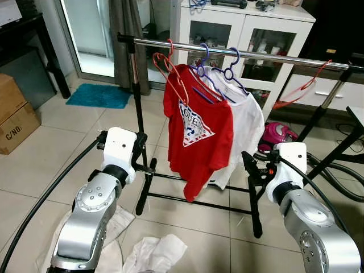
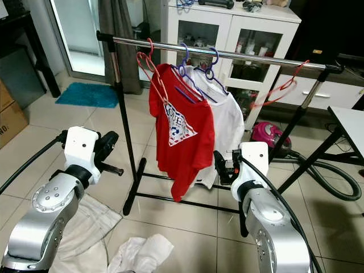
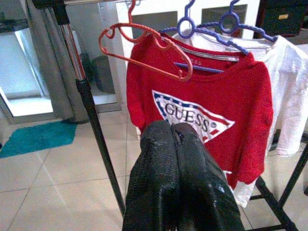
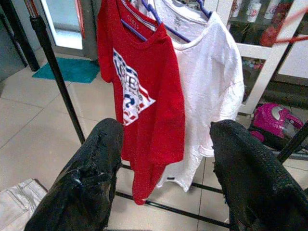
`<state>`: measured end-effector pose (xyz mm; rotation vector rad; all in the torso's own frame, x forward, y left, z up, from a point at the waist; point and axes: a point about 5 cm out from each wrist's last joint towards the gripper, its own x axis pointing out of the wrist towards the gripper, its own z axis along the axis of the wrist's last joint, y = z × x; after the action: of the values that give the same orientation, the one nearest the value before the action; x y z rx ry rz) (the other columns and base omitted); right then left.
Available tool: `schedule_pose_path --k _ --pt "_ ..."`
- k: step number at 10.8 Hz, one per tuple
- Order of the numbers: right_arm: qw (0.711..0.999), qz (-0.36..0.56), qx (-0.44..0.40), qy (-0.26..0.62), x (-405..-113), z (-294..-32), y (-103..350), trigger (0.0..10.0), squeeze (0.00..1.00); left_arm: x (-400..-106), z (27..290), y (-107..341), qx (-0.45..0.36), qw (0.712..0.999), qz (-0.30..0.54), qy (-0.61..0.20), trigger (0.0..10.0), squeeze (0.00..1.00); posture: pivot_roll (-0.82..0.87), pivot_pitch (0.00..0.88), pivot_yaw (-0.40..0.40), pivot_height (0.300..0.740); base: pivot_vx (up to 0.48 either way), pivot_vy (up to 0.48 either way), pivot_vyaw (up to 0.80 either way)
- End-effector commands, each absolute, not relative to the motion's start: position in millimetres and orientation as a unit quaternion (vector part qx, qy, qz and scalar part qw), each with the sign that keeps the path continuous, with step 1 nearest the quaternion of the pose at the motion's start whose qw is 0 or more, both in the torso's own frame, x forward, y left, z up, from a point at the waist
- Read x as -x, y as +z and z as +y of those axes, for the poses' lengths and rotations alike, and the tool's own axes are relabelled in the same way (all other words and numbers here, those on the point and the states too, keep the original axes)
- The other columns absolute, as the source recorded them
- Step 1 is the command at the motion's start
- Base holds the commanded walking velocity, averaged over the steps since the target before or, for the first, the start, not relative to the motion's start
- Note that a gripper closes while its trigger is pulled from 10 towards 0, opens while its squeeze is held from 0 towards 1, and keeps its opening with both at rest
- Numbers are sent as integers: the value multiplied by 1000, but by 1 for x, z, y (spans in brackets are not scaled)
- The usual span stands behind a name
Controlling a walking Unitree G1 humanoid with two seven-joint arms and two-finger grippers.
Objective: Hang hanger
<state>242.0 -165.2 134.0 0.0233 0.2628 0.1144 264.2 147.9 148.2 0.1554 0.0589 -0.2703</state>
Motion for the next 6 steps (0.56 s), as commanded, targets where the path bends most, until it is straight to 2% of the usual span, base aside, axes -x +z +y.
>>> schedule_pose_path --k 1,4,5,6 --pt "990 132 -6 49 -245 -169 134 10000 0 -267 145 148 -78 987 31 -134 10000 0 83 0 -35 740 0 -480 0" --pt "990 132 -5 50 -246 -168 134 10000 0 -267 145 148 -79 987 32 -134 10000 0 82 0 -35 740 0 -480 0" --pt "990 133 -5 53 -246 -167 134 10000 0 -267 144 147 -63 988 31 -134 10000 0 81 0 -35 740 0 -259 0" --pt "989 134 -4 55 -246 -167 134 10000 0 -266 144 148 -66 988 28 -135 10000 0 82 0 -37 740 0 0 0"
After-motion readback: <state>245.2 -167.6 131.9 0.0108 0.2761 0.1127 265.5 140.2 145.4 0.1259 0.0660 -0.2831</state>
